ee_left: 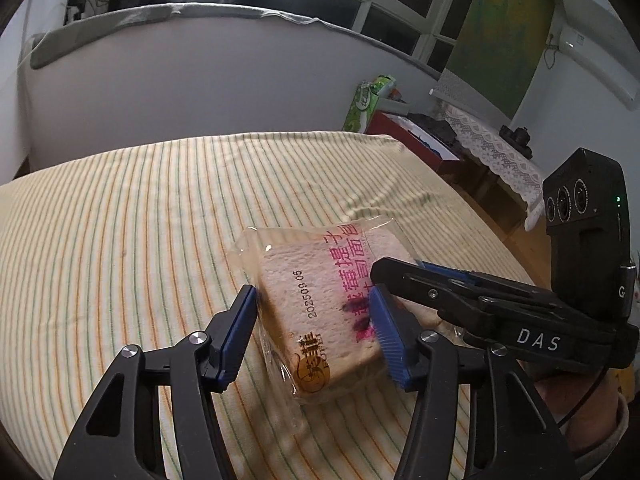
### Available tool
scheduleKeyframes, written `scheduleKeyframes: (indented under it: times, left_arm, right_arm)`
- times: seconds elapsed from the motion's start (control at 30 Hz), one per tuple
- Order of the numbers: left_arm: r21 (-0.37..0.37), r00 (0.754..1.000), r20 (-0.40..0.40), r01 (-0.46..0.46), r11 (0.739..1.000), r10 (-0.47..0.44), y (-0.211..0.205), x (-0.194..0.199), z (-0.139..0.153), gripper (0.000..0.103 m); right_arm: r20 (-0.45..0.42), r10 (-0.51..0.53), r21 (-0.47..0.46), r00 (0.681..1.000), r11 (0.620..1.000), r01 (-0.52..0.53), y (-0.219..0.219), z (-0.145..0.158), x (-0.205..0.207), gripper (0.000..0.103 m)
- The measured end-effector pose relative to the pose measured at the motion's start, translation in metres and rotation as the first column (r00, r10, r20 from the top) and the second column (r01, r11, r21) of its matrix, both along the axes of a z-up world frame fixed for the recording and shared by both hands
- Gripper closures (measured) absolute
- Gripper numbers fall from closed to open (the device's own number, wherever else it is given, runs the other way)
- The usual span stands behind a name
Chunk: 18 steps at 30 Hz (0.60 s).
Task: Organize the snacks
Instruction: 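Grasp the packaged bread with the right tool while the left tool steadies it, then lift and carry the packaged bread over the box with the right tool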
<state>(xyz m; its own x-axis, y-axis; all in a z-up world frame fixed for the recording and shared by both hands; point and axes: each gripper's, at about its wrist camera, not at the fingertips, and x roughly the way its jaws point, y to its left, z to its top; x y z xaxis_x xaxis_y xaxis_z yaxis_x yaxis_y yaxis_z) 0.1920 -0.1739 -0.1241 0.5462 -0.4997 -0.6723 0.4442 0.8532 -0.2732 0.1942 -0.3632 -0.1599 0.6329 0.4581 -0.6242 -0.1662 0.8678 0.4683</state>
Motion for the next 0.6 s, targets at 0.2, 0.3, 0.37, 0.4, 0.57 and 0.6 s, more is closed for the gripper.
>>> scheduleKeyframes:
  times: [0.2,0.3,0.37,0.4,0.57,0.6]
  left_arm:
    - [0.018,1.0,0.018,0.0,1.0,0.0,-0.005,-0.006,0.007,0.049]
    - [0.023,0.999,0.034,-0.003,1.0,0.002,-0.005,-0.012,0.014,0.05]
    - [0.019,0.999,0.049,-0.004,1.0,0.003,-0.004,-0.018,0.022,0.051]
    - [0.017,0.998,0.057,-0.005,1.0,0.004,-0.003,-0.021,0.026,0.051]
    - [0.0,0.991,0.134,-0.019,1.0,0.019,0.009,-0.04,0.063,0.052]
    - [-0.004,0.987,0.161,-0.023,1.0,0.023,0.012,-0.045,0.075,0.052]
  right_arm:
    - [0.015,-0.019,0.005,1.0,1.0,0.018,-0.004,0.009,-0.01,0.057]
    - [0.032,-0.022,-0.001,0.999,1.0,0.022,-0.003,0.02,-0.018,0.057]
    - [0.058,-0.023,-0.008,0.998,1.0,0.024,0.001,0.034,-0.025,0.057]
    - [0.07,-0.024,-0.01,0.997,1.0,0.024,0.002,0.041,-0.028,0.057]
    - [0.184,-0.002,-0.051,0.983,0.999,0.012,0.02,0.104,-0.048,0.057]
    - [0.208,0.003,-0.063,0.978,0.998,0.01,0.024,0.118,-0.052,0.057]
